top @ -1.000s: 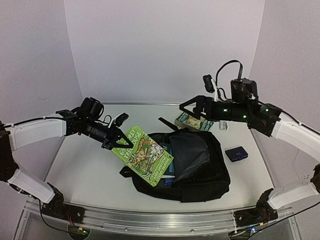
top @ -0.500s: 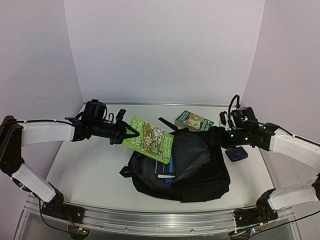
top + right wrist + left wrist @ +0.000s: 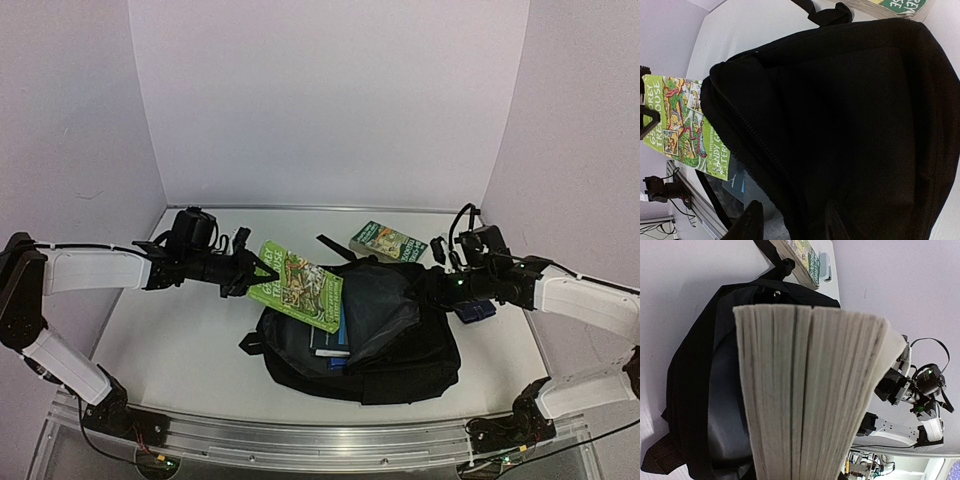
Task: Pack the student bag
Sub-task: Place the book in the student bag.
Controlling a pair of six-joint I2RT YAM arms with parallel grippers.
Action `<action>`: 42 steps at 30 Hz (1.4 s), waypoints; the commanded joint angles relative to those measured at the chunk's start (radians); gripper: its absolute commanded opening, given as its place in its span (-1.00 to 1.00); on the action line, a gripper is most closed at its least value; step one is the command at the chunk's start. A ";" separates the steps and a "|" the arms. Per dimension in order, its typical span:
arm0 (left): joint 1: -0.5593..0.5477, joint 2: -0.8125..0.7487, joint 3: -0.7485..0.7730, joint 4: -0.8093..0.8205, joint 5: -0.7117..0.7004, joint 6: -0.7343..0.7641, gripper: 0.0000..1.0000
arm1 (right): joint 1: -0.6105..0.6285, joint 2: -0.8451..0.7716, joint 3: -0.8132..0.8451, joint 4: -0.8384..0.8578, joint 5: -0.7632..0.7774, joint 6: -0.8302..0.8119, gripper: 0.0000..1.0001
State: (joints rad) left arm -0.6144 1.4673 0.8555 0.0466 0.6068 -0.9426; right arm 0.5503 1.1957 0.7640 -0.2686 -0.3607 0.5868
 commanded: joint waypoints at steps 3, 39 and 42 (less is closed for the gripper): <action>-0.001 -0.073 0.014 0.011 -0.029 0.007 -1.00 | 0.002 -0.017 0.037 0.071 -0.045 0.028 -0.89; -0.279 0.288 0.160 0.084 -0.044 -0.118 -0.74 | 0.002 -0.093 0.109 0.215 -0.076 0.114 -1.00; -0.282 0.286 0.188 -0.007 -0.053 -0.065 -0.47 | 0.001 -0.083 0.112 0.217 -0.079 0.114 -1.00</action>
State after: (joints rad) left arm -0.8748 1.7398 0.9864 0.2064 0.5333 -1.1058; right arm 0.5522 1.0984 0.8259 -0.1144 -0.4427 0.7045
